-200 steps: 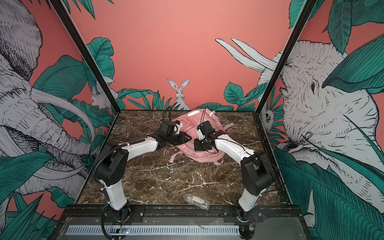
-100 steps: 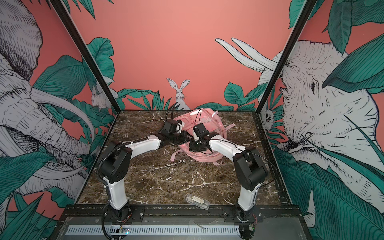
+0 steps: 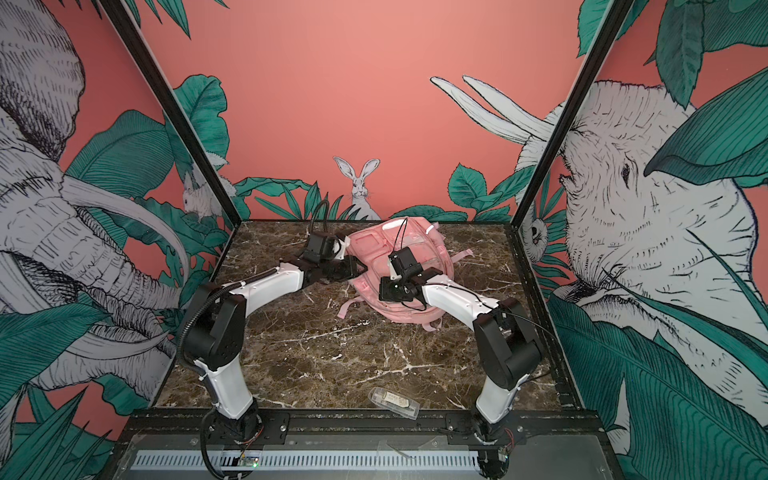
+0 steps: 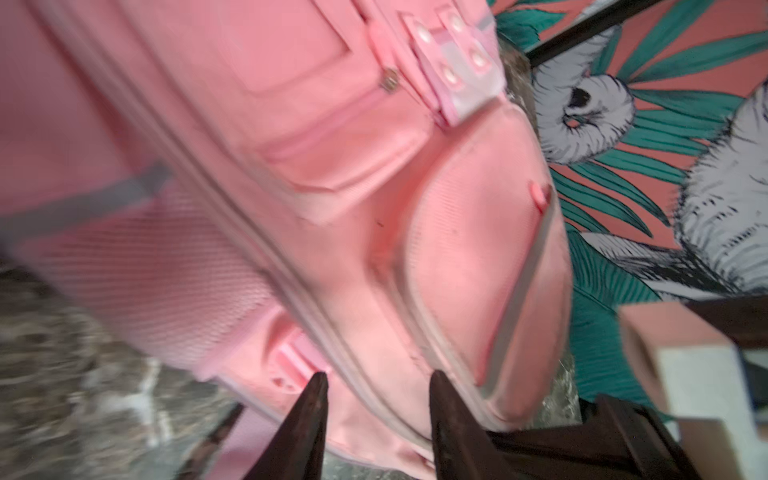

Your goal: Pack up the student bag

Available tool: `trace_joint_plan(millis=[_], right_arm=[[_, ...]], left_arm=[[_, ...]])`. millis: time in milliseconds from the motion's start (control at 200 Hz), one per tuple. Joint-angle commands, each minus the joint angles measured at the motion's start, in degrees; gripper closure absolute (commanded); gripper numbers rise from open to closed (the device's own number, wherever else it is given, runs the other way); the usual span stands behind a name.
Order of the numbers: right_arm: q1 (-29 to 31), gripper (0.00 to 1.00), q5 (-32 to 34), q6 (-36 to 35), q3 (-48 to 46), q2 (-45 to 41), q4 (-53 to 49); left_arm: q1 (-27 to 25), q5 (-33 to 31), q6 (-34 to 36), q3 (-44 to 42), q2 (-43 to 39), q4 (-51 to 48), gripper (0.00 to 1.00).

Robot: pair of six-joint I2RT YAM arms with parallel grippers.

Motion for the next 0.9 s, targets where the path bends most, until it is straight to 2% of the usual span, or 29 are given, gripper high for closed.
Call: trace_joint_plan(millis=[0,155,265,435,575,735,895], right_arm=[[-0.6,1.00,0.6,-1.3,-2.2,-4.3,-0.8],[-1.9,1.00,0.8,-2.2,-5.4,-8.8,-1.9],[-2.6,1.00,1.1,-3.0,-6.4,-10.7,-3.1],[-3.2,1.00,0.8,-4.0,-6.2,-11.3,-4.6],[-3.3,1.00,-1.3,-3.9,-5.8,-10.1,-4.0],[-2.9,1.00,-3.5,-2.8,-5.6,-7.9,-2.3],[-1.7,1.00,-3.5,-2.0,-5.1,-5.8,-0.9]], left_arm=[[0.3,-1.5,4.4,3.8,0.7,-6.1,0.55],[0.9,-2.8,5.1,4.9,3.7,-6.3,0.51],[1.1,-0.6,3.7,6.1,6.4,-5.0,0.49],[1.1,-0.4,2.6,7.3,9.2,-4.4,0.48],[1.1,2.2,0.6,6.9,11.4,-2.3,0.48],[1.0,4.5,-2.3,4.1,11.8,2.9,0.61],[1.1,5.8,-4.3,1.8,11.2,6.5,0.82]])
